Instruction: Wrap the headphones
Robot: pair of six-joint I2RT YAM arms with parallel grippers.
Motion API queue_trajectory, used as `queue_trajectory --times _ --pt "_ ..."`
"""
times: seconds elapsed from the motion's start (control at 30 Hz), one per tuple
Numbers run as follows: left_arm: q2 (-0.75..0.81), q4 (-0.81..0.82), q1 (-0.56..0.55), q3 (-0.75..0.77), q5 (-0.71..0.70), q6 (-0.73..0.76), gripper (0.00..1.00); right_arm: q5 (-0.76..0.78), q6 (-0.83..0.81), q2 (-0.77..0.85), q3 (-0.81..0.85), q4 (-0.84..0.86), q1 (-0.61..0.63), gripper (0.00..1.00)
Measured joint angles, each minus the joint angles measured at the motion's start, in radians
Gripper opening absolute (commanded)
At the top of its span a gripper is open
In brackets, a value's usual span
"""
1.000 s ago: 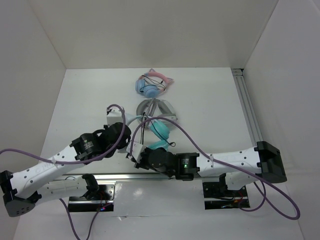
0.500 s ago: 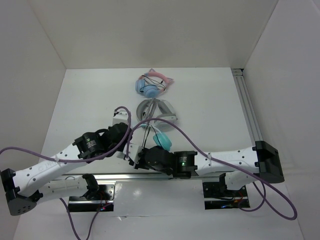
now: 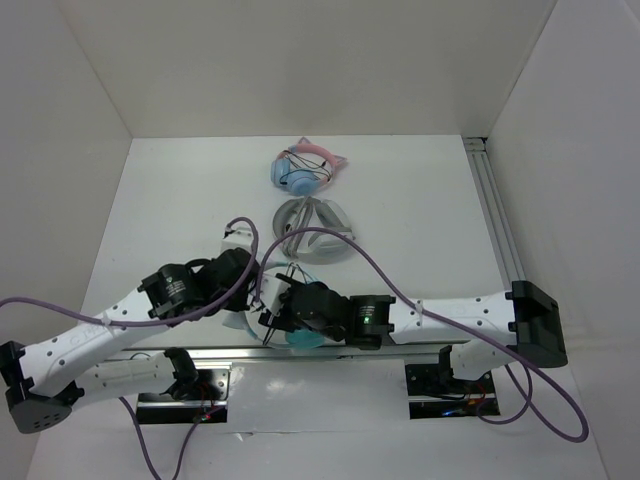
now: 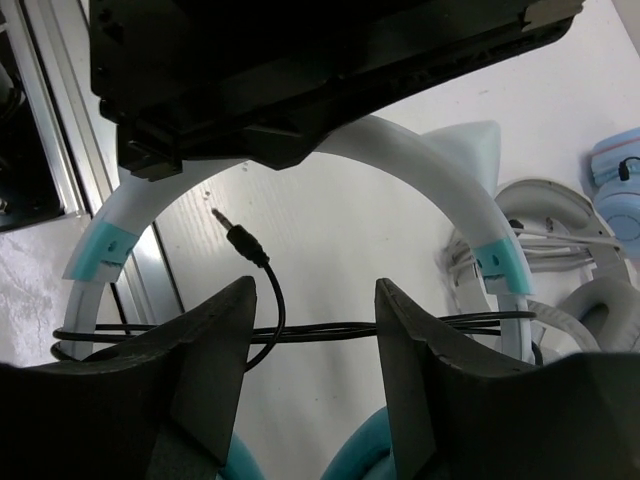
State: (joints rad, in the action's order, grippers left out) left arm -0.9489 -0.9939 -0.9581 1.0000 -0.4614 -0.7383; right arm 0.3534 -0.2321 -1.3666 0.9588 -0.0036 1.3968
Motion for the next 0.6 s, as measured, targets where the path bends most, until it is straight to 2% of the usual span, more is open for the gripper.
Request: queue_trajectory --times 0.17,0.27,0.5,0.6 --pt "-0.018 -0.018 0.000 0.019 0.004 -0.002 0.00 0.015 0.003 0.000 0.000 0.000 -0.005 0.60" --pt "-0.030 -0.030 0.002 0.030 0.003 -0.003 0.00 0.023 0.007 0.000 0.000 -0.002 -0.006 0.68" --pt "-0.071 -0.030 0.019 0.052 0.007 -0.003 0.00 0.039 0.027 0.011 -0.005 -0.011 -0.015 0.72" --pt "-0.084 -0.022 0.020 0.052 0.010 -0.006 0.00 0.034 0.040 0.023 -0.024 -0.004 -0.017 0.83"
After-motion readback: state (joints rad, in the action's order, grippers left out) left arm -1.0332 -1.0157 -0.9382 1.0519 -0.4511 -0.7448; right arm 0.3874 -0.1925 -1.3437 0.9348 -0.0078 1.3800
